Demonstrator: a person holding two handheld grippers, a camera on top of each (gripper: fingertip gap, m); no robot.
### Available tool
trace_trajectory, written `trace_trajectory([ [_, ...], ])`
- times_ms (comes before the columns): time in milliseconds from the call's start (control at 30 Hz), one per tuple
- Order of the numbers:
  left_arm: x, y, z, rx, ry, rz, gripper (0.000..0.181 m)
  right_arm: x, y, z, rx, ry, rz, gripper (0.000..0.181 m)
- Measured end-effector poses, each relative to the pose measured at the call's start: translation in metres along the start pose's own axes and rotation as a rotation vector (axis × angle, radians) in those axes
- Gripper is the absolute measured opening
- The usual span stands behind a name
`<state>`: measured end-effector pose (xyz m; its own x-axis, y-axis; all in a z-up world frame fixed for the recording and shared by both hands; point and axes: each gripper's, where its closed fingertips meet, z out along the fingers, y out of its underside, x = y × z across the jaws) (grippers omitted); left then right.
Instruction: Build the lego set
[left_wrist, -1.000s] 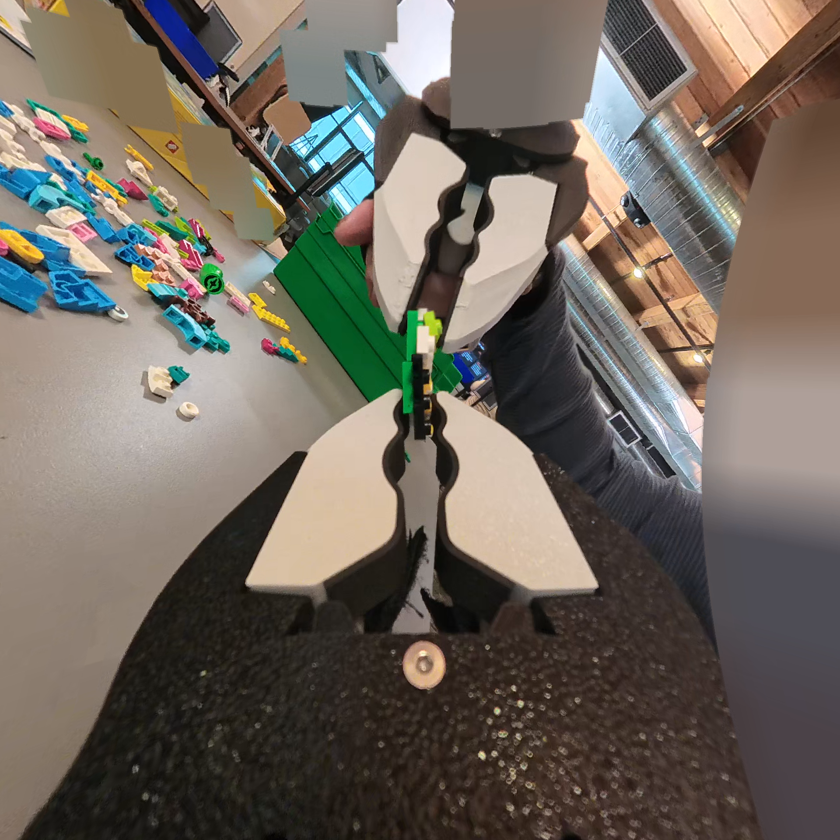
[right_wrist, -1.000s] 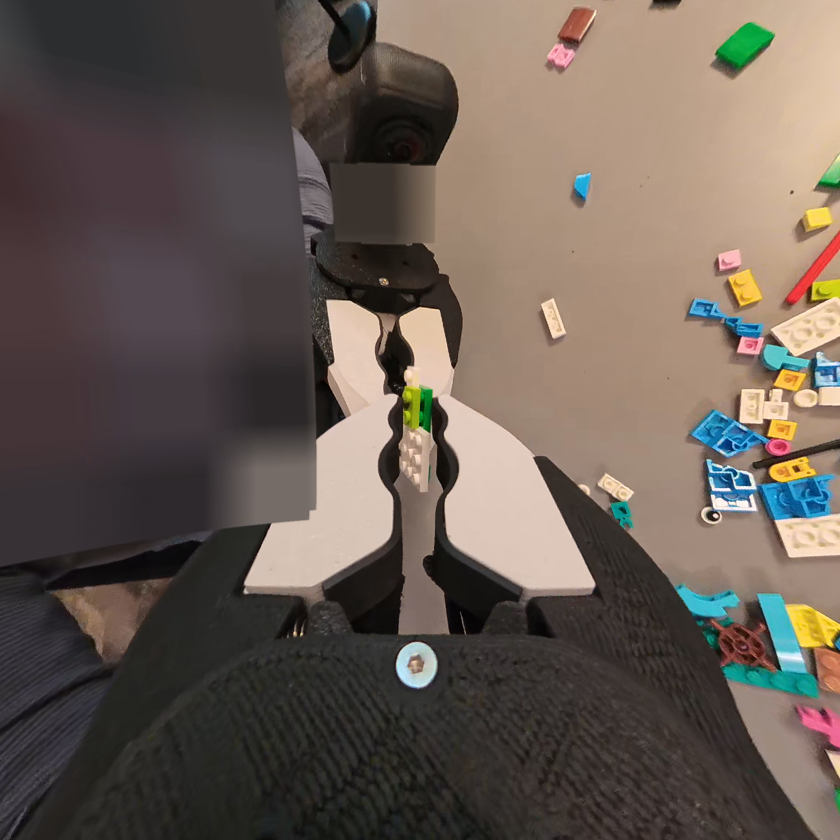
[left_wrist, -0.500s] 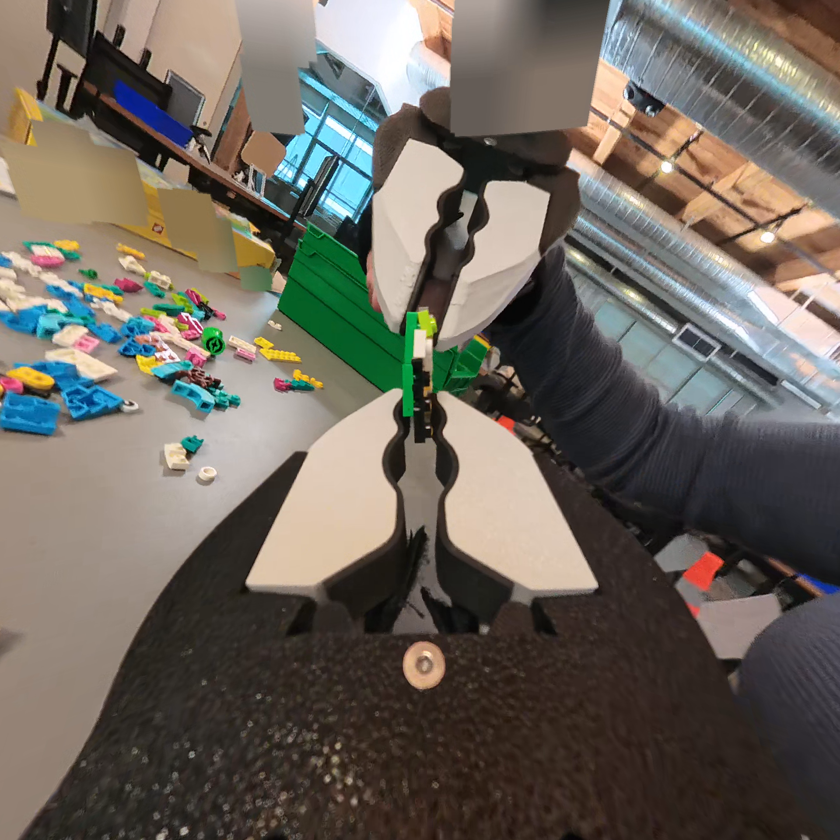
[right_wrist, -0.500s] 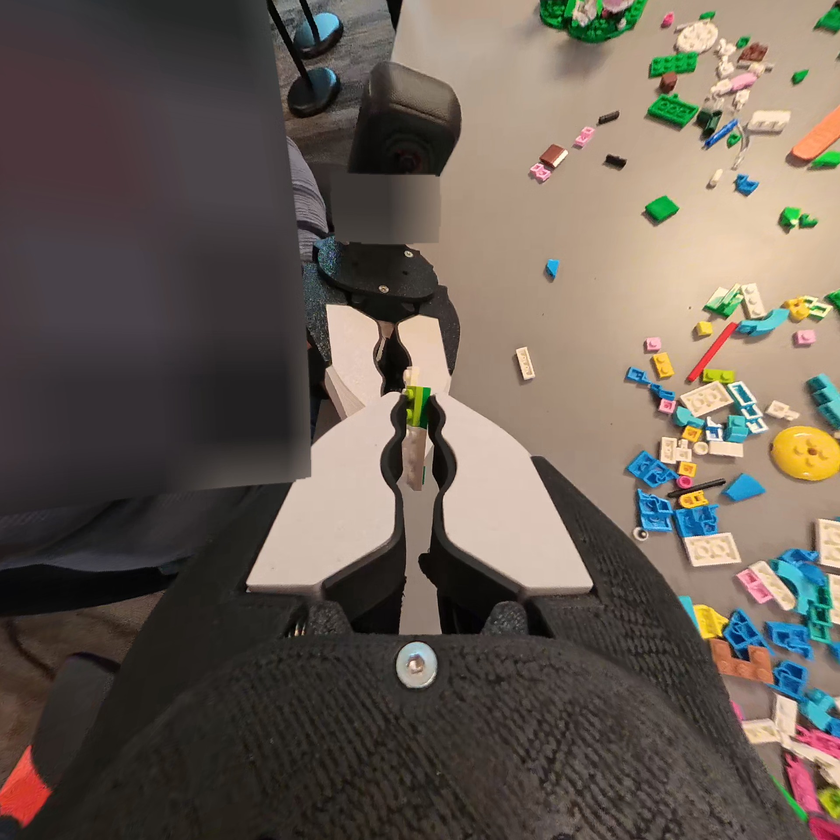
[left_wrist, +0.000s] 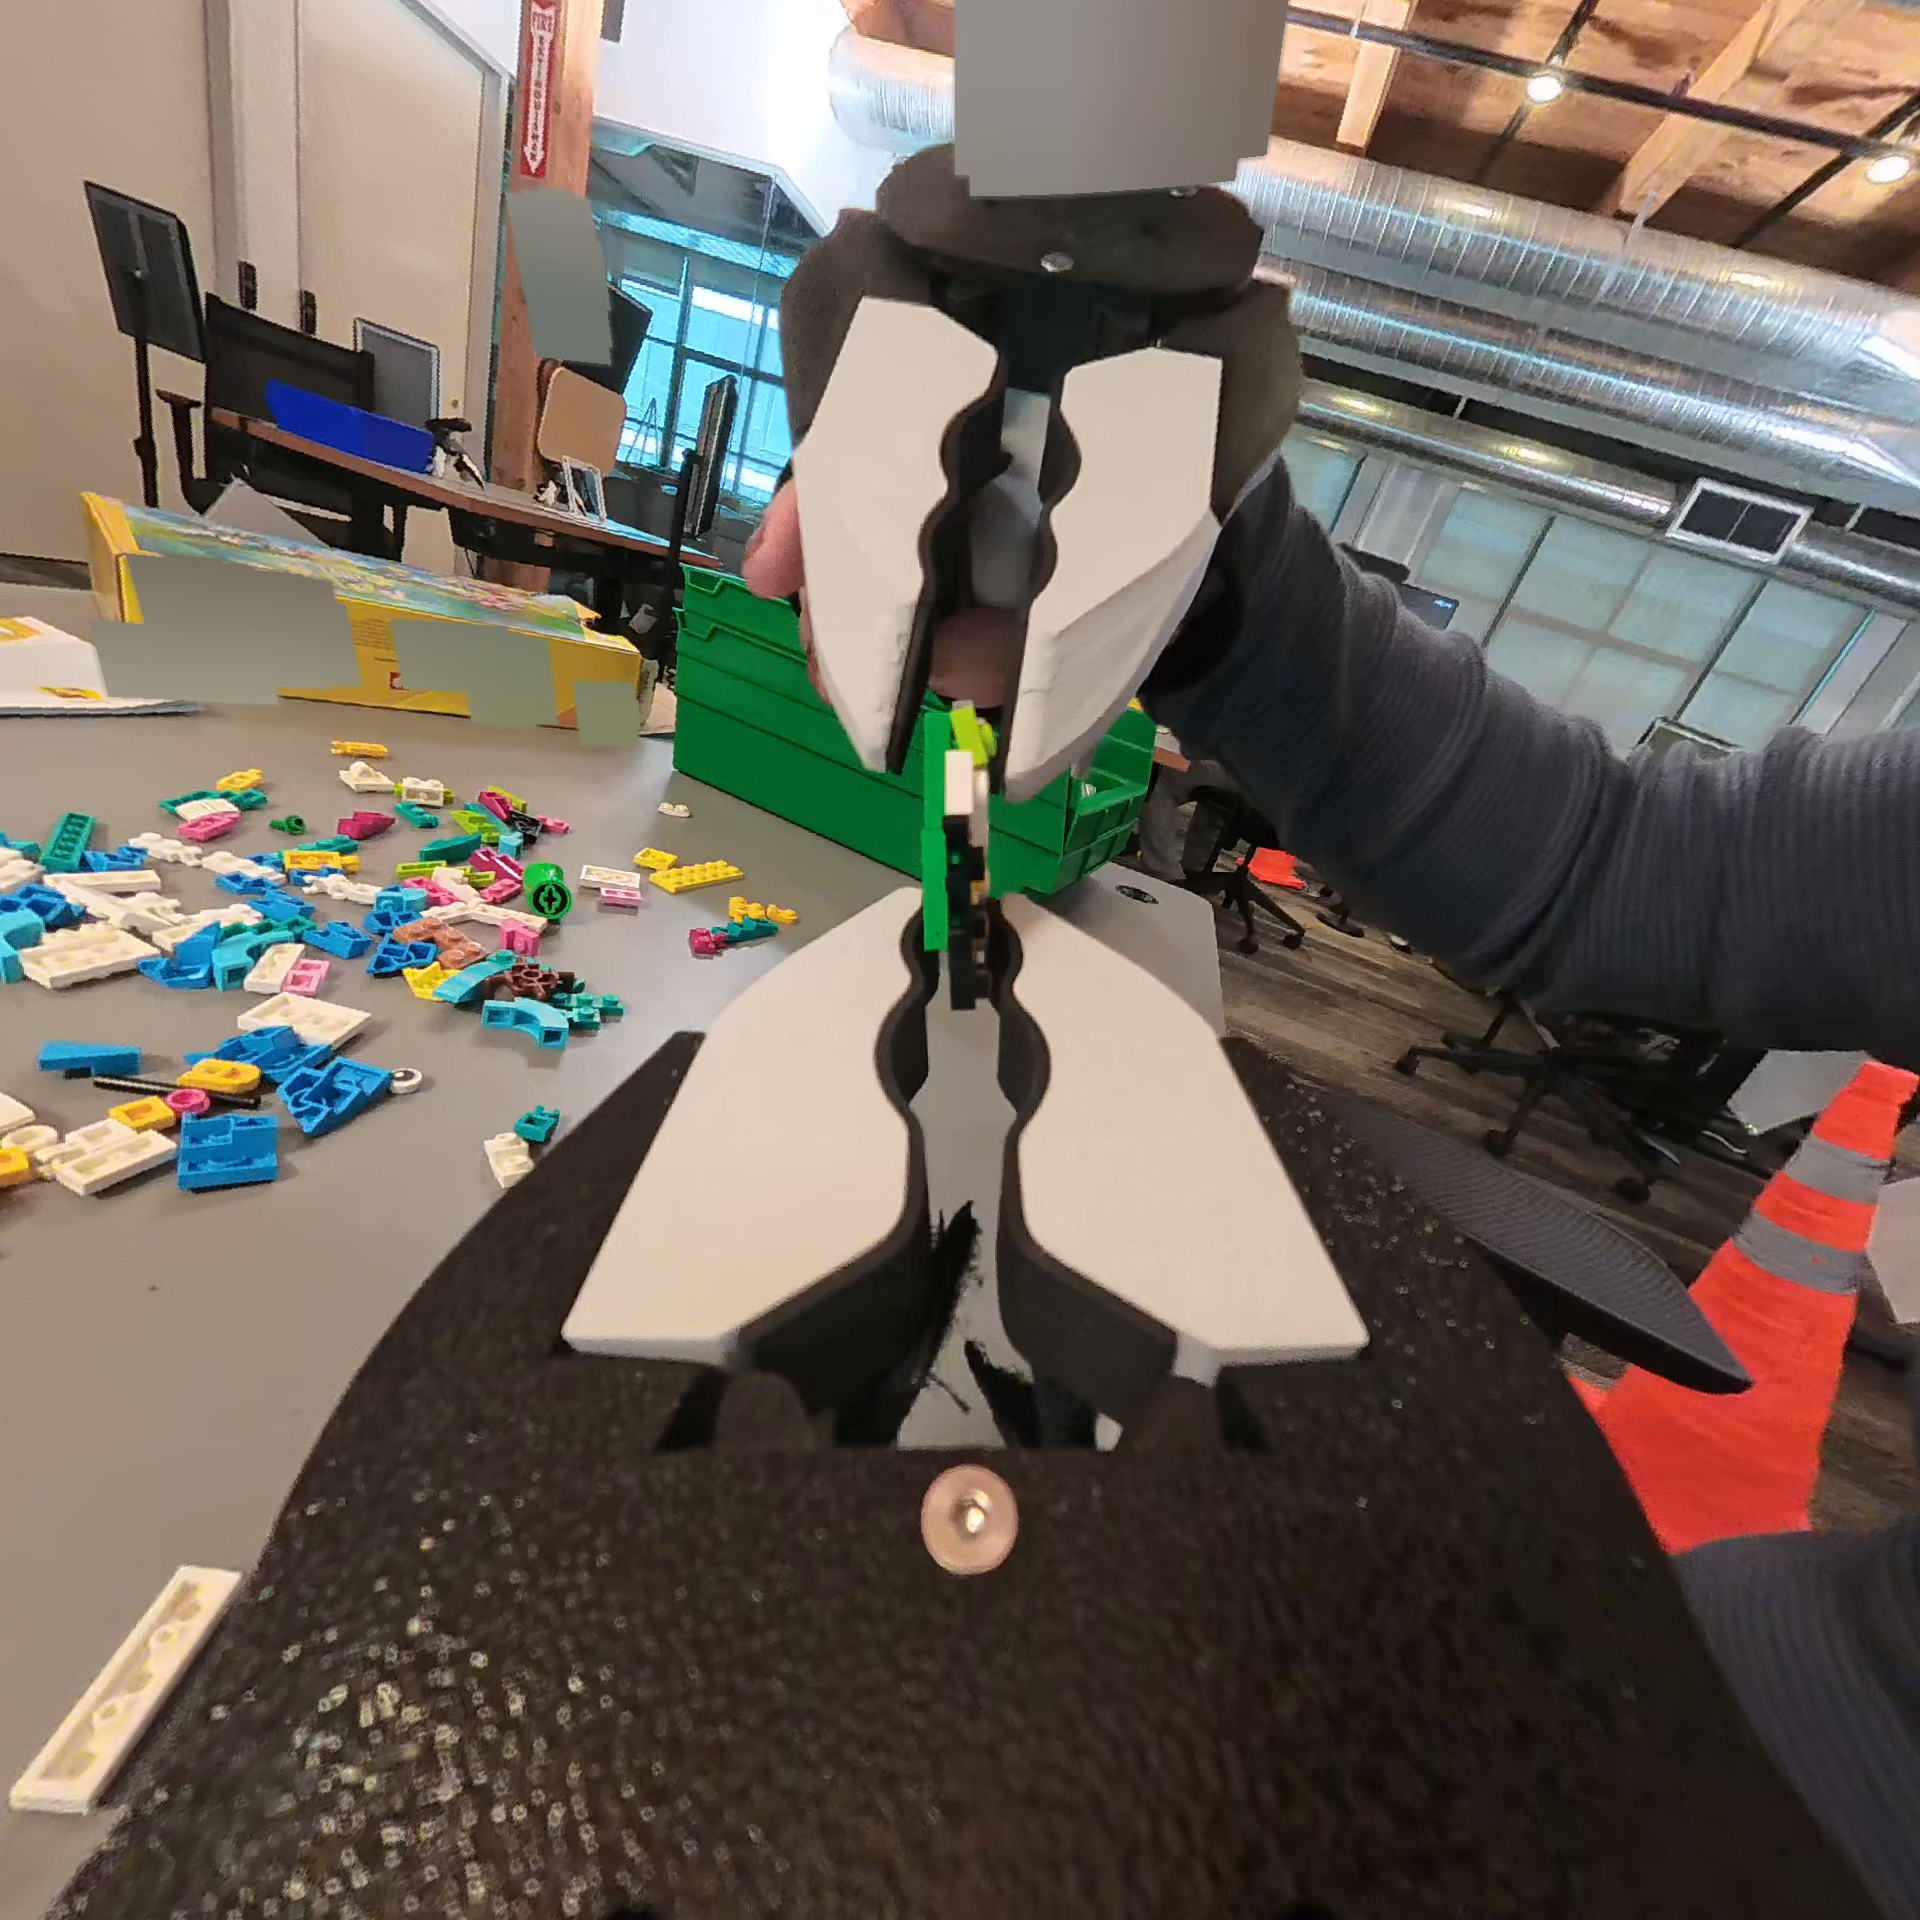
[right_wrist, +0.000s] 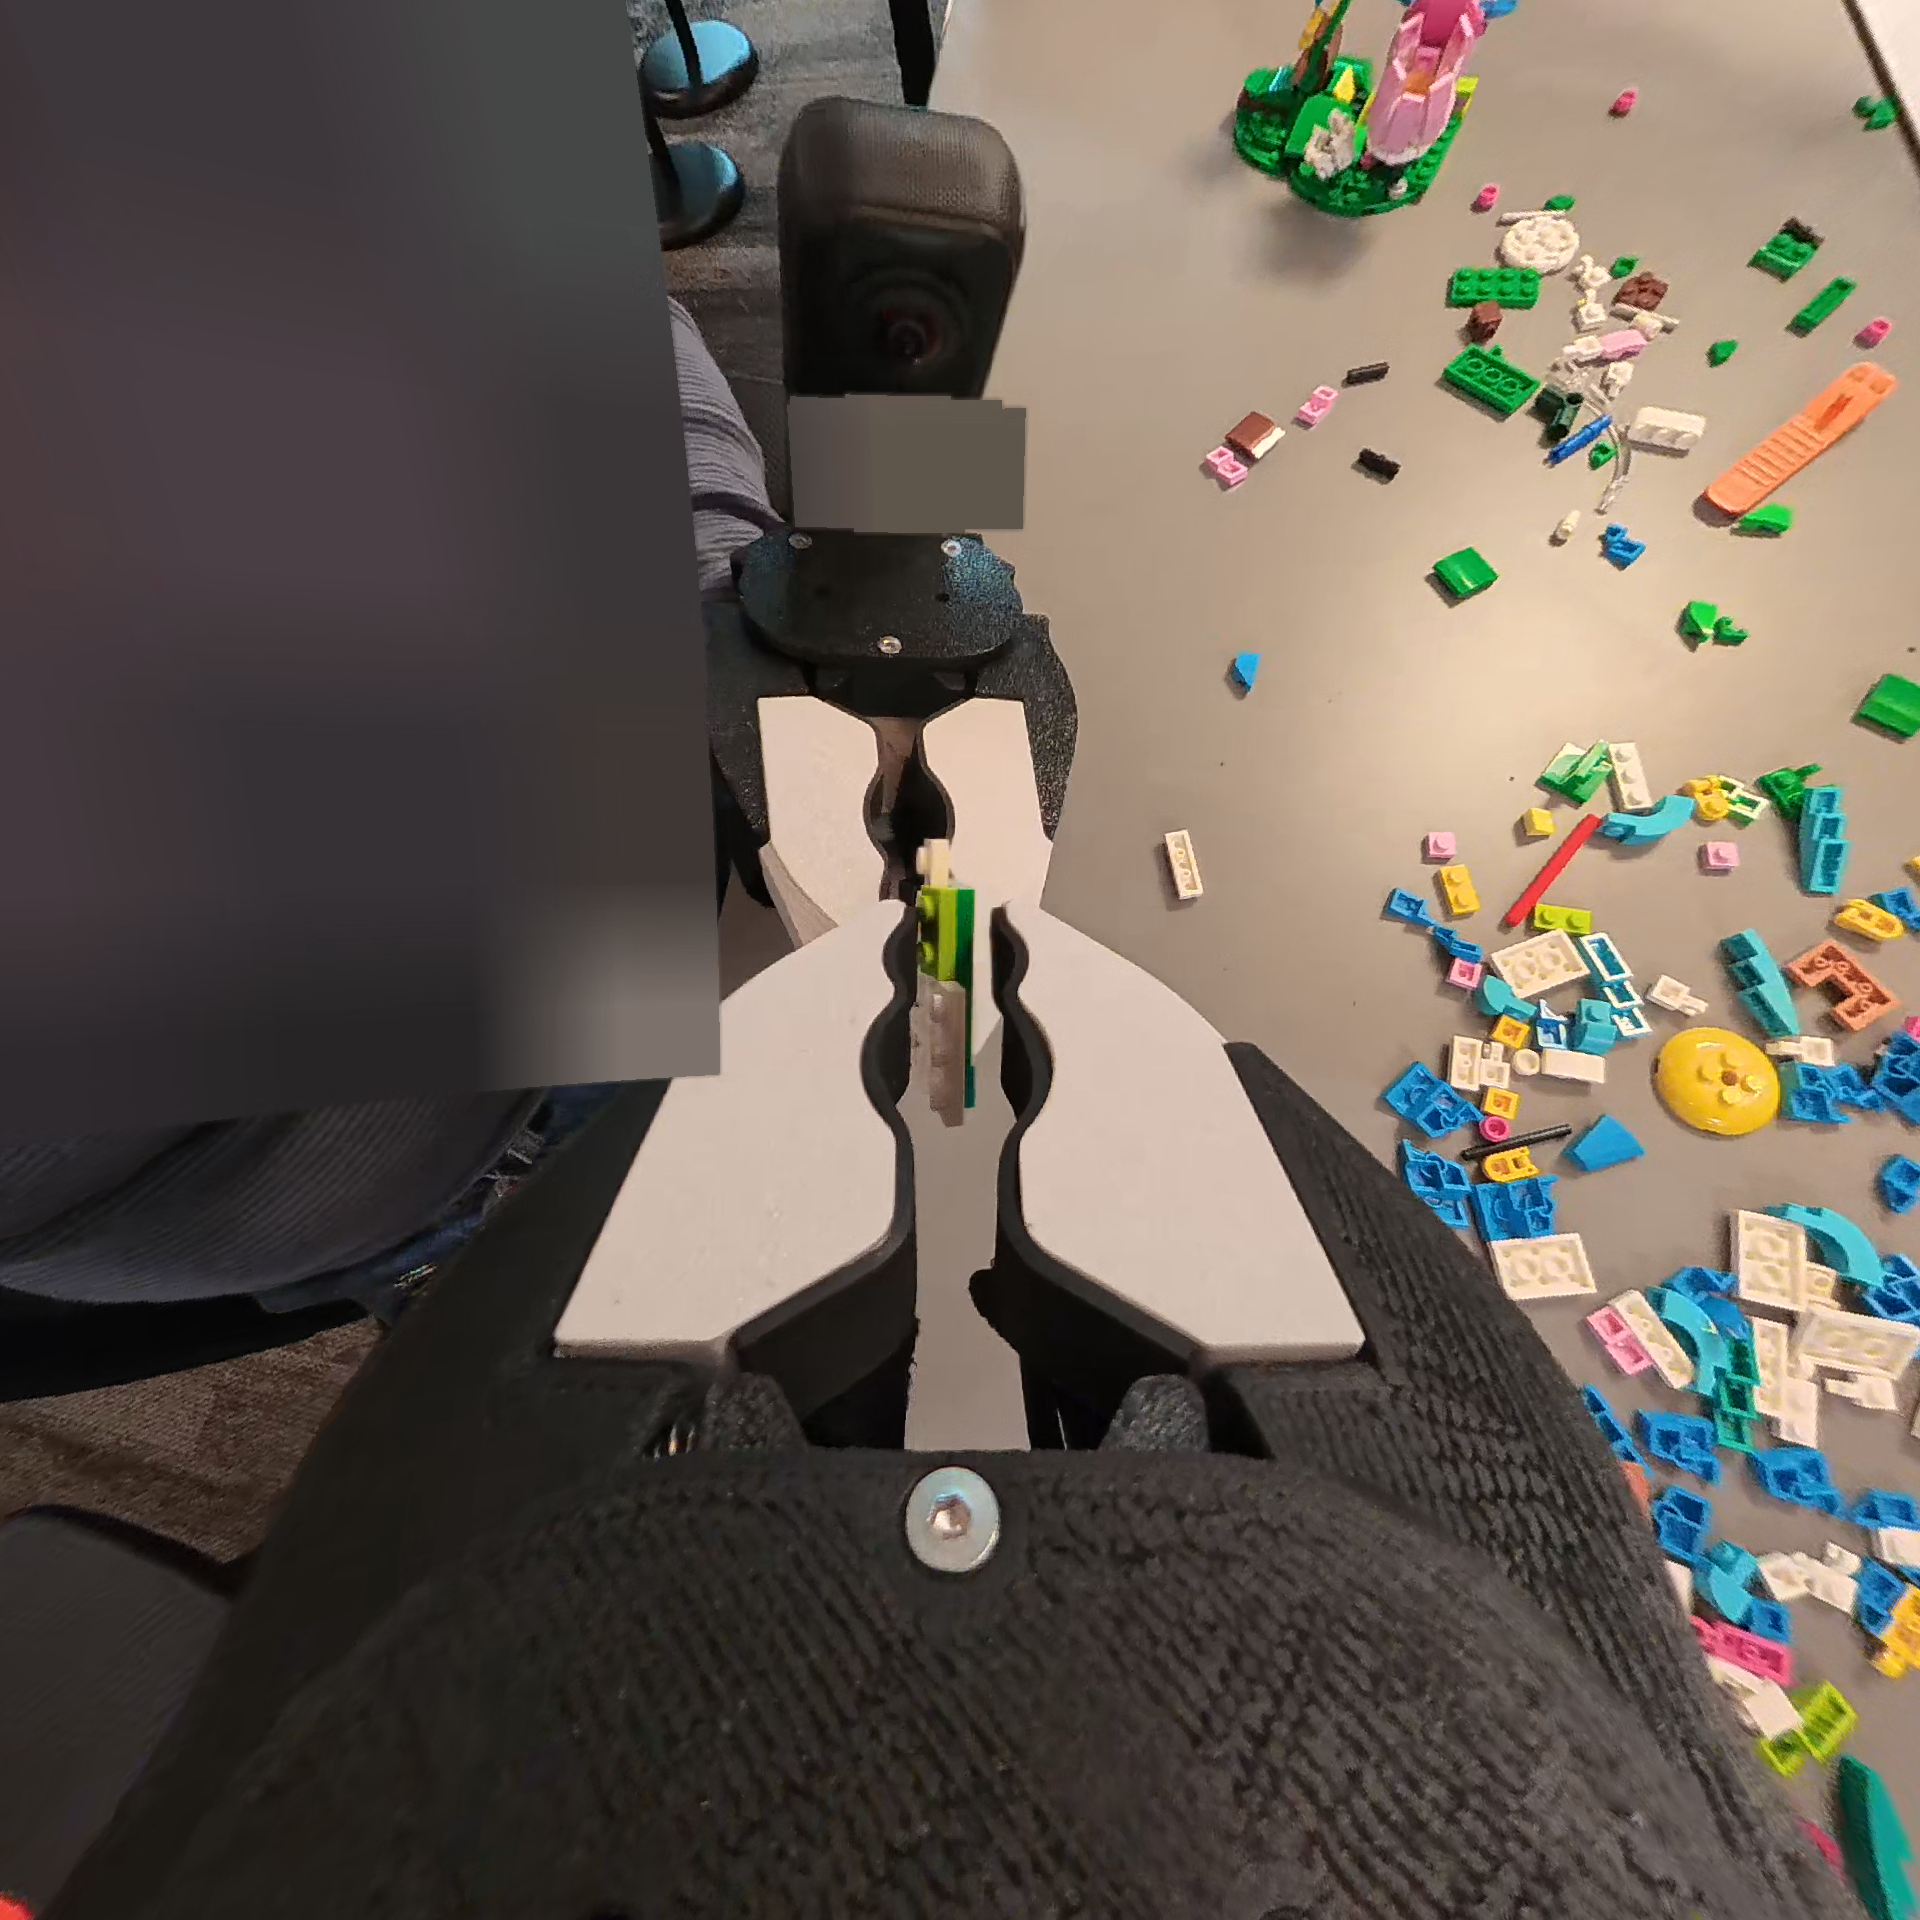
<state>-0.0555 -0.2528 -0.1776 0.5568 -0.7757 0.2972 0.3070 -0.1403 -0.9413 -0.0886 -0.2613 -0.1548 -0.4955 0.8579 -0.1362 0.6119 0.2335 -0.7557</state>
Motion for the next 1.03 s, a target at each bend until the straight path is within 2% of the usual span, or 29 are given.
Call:
trace_trajectory([
  [300,0.002,-0.002,-0.001,0.01,0.024,0.041,0.008,-0.005,-0.003,0.003,0.053,-0.032,0.011,0.008],
  [600,0.007,0.001,-0.001,-0.032,0.023,0.195,0.008,-0.014,-0.001,0.001,0.097,-0.027,-0.031,0.007],
  [733,0.007,0.003,-0.001,-0.066,0.026,0.241,0.008,-0.015,0.002,0.0,0.101,0.048,-0.107,0.008],
  [800,0.008,0.004,0.0,-0.105,0.038,0.287,0.008,-0.016,0.007,-0.001,0.077,0.077,-0.143,0.02],
  [900,0.005,0.01,-0.001,-0.193,0.038,0.384,0.008,-0.02,0.01,-0.003,0.049,0.102,-0.173,0.024],
  [1033,-0.008,0.017,-0.006,-0.357,-0.01,0.518,0.008,-0.015,0.021,-0.007,-0.122,0.284,-0.29,0.028],
])
